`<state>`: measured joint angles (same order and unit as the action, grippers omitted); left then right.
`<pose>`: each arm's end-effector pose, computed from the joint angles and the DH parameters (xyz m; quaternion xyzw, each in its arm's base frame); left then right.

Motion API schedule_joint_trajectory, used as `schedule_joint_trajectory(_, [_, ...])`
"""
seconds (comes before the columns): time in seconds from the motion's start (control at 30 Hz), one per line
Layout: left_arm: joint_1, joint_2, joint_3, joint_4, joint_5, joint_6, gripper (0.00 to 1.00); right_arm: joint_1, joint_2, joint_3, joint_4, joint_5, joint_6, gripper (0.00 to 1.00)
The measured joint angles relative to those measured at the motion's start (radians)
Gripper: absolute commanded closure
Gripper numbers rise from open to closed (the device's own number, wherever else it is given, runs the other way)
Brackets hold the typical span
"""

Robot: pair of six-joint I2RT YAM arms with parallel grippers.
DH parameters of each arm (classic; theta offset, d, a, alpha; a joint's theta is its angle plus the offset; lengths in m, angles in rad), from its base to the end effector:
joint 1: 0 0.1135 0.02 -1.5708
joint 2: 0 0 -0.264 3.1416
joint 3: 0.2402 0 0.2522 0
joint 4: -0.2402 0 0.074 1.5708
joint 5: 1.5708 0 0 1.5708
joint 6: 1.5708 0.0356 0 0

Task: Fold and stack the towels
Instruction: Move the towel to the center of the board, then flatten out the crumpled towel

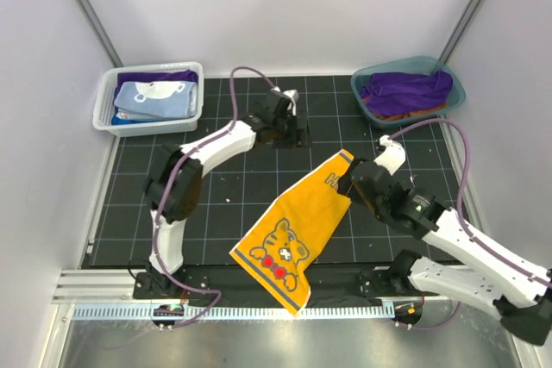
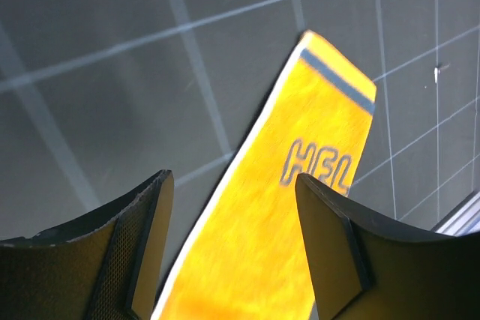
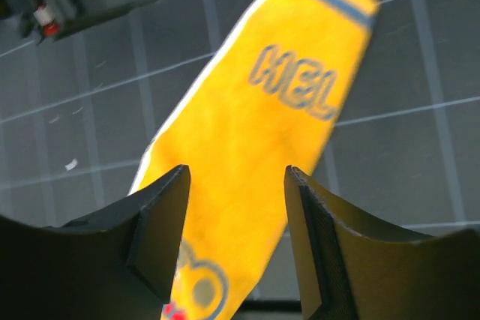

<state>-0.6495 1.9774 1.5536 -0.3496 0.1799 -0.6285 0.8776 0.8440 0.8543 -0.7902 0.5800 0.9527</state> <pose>0.3548 -0.2775 0.2338 0.0445 0.9174 -0.2970 0.2610 0.1190 0.1127 0.3003 0.1433 0.8795 0.1317 0.4342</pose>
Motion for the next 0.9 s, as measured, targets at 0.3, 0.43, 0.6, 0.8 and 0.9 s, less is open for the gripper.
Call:
schedule_joint_trajectory(0.3, [-0.054,0.319,0.258,0.005,0.11,0.176,0.31,-0.476,0.269,-0.043,0.17,-0.274,-0.208,0.5])
schedule_joint_trajectory(0.43, [-0.065,0.369,0.319,0.01,0.133,0.232,0.31,-0.587,0.38,-0.098,0.272,-0.354,-0.24,0.54])
schedule_joint_trajectory(0.6, [-0.071,0.378,0.32,0.017,0.154,0.269,0.31,-0.633,0.537,-0.14,0.385,-0.417,-0.248,0.56])
schedule_joint_trajectory(0.8, [-0.078,0.384,0.32,0.022,0.17,0.301,0.34,-0.643,0.64,-0.125,0.505,-0.441,-0.249,0.63])
schedule_joint_trajectory(0.9, [-0.088,0.39,0.325,0.026,0.173,0.318,0.37,-0.651,0.66,-0.123,0.552,-0.446,-0.25,0.67])
